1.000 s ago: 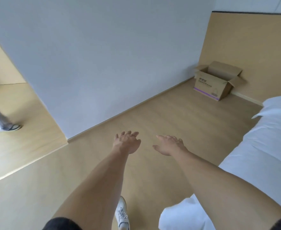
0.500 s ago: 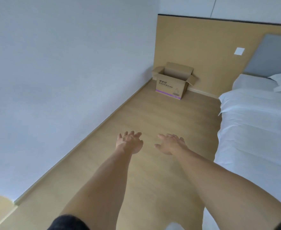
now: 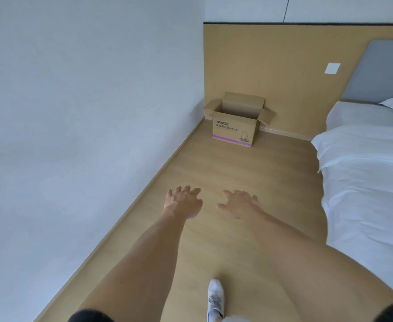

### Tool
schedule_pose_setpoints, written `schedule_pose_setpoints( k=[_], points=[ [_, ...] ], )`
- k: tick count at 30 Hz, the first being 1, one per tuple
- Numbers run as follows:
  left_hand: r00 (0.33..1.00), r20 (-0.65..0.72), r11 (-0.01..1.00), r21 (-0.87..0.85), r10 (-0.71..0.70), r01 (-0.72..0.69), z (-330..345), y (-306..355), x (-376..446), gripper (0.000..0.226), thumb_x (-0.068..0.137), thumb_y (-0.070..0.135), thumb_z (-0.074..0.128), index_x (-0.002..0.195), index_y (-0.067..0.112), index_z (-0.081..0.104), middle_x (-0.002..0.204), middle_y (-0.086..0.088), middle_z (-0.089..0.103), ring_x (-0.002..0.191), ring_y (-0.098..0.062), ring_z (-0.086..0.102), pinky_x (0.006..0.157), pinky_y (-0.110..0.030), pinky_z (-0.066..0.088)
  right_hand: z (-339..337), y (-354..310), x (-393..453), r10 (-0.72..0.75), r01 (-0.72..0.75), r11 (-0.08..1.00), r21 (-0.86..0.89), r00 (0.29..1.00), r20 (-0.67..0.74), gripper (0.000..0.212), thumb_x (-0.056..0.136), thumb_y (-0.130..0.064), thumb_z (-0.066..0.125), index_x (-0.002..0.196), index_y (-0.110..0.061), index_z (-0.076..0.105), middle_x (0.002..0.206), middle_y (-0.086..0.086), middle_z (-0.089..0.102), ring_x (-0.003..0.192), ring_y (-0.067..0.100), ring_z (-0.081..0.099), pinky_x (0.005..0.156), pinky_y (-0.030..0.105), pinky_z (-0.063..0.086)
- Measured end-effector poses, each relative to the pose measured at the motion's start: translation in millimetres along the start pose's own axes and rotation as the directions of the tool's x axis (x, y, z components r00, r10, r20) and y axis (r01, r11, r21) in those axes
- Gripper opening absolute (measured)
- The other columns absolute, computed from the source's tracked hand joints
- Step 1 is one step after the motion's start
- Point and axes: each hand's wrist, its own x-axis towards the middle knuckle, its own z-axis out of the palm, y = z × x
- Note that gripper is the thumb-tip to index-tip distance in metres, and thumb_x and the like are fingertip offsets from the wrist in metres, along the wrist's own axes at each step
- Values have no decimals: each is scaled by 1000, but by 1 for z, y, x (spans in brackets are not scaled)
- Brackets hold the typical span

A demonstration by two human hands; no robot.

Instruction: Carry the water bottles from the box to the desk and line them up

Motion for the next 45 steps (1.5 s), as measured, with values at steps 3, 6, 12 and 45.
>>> schedule_pose_setpoints(
  k=[3,6,12,45],
  points=[
    [999,7,999,2,-33,33,-28,-18,57,54,104,40,29,158,36,24,162,0,31,150,-25,23,123,-50,15,-26,-12,60,-27,27,999,39,1000,-2,67,95,-62,41,155,-35,27,161,4,30,149,25,24,117,47,19],
    [998,14,999,6,-53,53,-58,-28,115,54,104,40,29,158,35,25,161,0,31,150,-25,23,123,-50,14,-57,-16,111,-41,40,997,60,999,4,68,95,-63,40,156,-36,25,162,3,28,150,24,23,117,48,18],
    [1000,10,1000,-19,-12,12,-90,-19,220,54,104,42,29,157,36,25,160,2,33,149,-23,24,122,-50,16,-102,-10,197,-9,9,1000,27,1000,23,69,95,-63,40,156,-37,23,162,5,28,149,26,23,118,49,17],
    [875,149,869,120,461,-479,-274,65,821,52,103,35,34,155,31,31,156,-6,39,144,-30,32,120,-53,21,-368,64,686,394,-388,899,206,919,8,70,98,-61,38,159,-33,18,161,8,30,149,29,25,120,52,19]
  ],
)
